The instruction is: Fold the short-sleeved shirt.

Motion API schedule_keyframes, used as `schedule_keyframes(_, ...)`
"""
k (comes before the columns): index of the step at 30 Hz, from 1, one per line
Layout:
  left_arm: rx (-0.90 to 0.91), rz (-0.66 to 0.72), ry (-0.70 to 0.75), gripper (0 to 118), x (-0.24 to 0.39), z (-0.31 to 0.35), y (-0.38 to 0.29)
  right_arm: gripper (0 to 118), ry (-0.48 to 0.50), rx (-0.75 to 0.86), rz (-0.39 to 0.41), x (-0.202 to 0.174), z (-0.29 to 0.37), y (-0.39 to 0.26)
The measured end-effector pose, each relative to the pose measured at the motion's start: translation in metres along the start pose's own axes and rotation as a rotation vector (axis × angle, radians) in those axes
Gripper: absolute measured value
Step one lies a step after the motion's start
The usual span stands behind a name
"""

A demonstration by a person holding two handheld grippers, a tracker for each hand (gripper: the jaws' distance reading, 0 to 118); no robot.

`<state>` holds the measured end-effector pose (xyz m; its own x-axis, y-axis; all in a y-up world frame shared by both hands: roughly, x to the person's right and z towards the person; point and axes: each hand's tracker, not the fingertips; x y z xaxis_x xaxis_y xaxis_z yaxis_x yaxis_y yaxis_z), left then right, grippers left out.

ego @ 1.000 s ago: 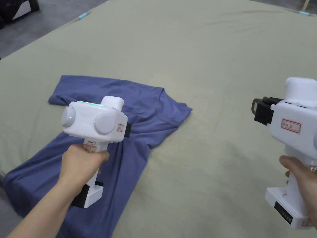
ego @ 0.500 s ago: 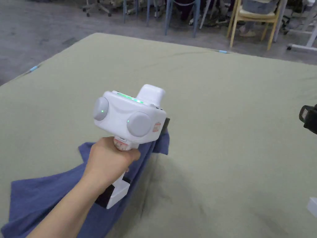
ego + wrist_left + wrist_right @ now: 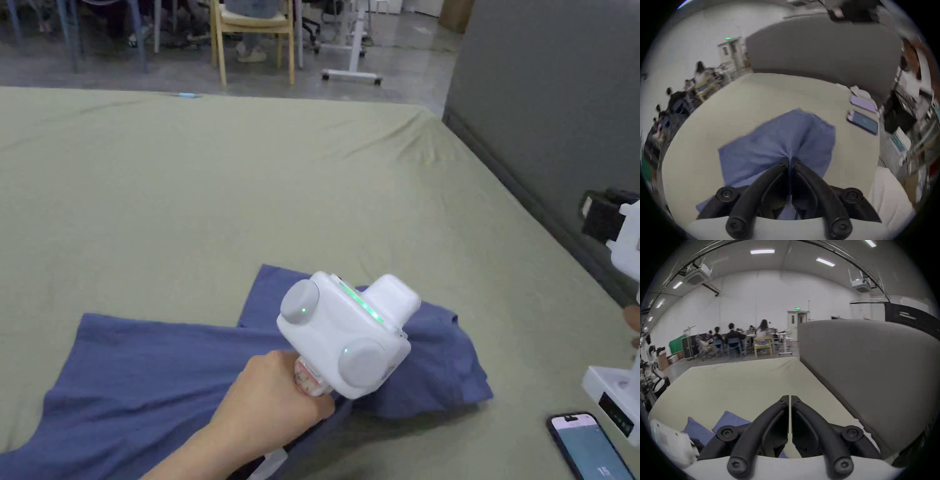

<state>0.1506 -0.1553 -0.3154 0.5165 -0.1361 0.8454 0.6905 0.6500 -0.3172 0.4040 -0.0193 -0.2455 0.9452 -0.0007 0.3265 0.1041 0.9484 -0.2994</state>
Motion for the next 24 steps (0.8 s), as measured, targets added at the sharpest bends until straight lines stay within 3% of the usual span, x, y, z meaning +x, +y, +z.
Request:
schedule_keyframes(4,-0.096,-0.153,-0.062,1,0.056,-0.044,-0.01,5,-0.041,-0.049,-0.028,0.03,-0.004,-0.023)
schedule_keyframes(10,-0.157,-0.179,-0.056,1,0.069,-0.072,-0.018,5,-0.038,-0.105,-0.06,0.039,-0.021,-0.051)
schedule_keyframes(13,-0.161,-0.123,-0.058,6,0.06,-0.074,-0.02,5,-0.026,-0.12,-0.06,0.033,-0.024,-0.055)
schedule_keyframes(14,-0.164,-0.068,-0.082,27,0.052,-0.071,-0.019,5,-0.019,-0.121,-0.061,0.031,-0.025,-0.055)
schedule_keyframes(16,-0.173,0.036,-0.108,89,0.036,-0.061,-0.021,5,-0.005,-0.119,-0.063,0.025,-0.022,-0.054)
schedule_keyframes(21,-0.113,0.275,-0.104,88,-0.033,0.006,-0.051,5,0.071,-0.115,-0.072,-0.001,-0.016,-0.05)
schedule_keyframes(24,-0.023,0.333,0.018,70,-0.07,0.077,-0.092,5,0.124,-0.111,-0.058,-0.022,-0.007,-0.053)
